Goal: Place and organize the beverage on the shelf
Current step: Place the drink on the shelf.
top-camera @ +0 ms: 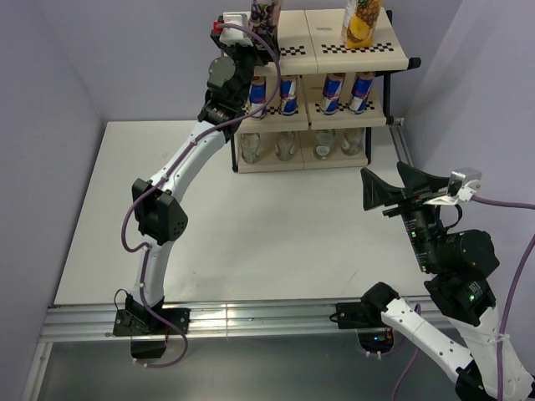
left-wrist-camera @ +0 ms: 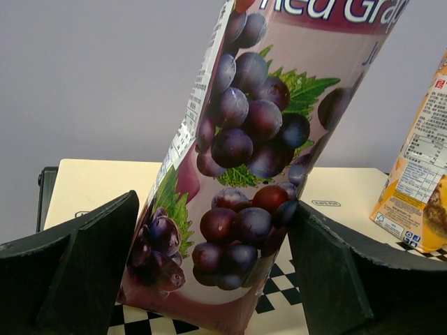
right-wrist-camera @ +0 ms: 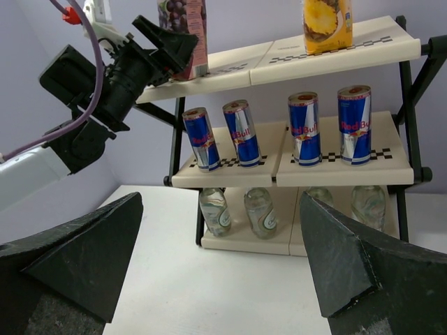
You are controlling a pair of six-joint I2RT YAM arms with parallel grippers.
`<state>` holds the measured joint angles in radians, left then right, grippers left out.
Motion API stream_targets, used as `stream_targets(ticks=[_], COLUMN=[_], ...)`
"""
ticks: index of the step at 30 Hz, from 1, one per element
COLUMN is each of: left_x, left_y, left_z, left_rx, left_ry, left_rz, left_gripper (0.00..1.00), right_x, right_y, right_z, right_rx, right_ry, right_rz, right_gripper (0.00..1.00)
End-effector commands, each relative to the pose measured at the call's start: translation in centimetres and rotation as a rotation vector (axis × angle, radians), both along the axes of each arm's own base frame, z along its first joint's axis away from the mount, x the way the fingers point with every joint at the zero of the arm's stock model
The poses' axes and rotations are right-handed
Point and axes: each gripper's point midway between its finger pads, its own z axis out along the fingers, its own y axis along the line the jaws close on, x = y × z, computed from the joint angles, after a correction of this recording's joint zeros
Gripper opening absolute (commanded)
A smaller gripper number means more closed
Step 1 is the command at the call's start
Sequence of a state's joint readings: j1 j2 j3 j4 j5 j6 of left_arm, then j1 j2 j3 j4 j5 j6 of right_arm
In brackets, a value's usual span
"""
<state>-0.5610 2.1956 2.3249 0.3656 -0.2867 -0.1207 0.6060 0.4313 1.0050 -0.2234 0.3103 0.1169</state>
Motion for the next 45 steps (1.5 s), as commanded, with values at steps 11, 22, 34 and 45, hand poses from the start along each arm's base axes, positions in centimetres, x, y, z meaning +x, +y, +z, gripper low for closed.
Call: stream_targets(ticks=[11, 22, 34, 45], left_x=[3.1, 3.0, 2.6, 1.6], left_y=[-0.2, -0.4, 0.3, 0.4], left_z=[-12.1, -11.9, -10.4, -8.6], left_rx=[0.186, 0.187, 0.150, 0.151], left_ry=[0.297, 0.291, 0.269, 0.223], left_rz=[0.053, 0.043, 0.067, 0.056], left_gripper=[0.90, 0.99, 0.99, 1.00], right_x=[-0.5, -0.5, -0.5, -0.5], right_y=[-0.2, -0.1, 0.0, 0.1], right_z=[1.2, 1.2, 1.3, 1.3], right_rx=[0.022, 0.018, 0.017, 0.014], right_ry=[-0.052, -0.054, -0.056, -0.056], right_rz=[0.006, 0.009, 0.017, 0.018], right_gripper=[1.00, 1.00, 1.00, 1.00])
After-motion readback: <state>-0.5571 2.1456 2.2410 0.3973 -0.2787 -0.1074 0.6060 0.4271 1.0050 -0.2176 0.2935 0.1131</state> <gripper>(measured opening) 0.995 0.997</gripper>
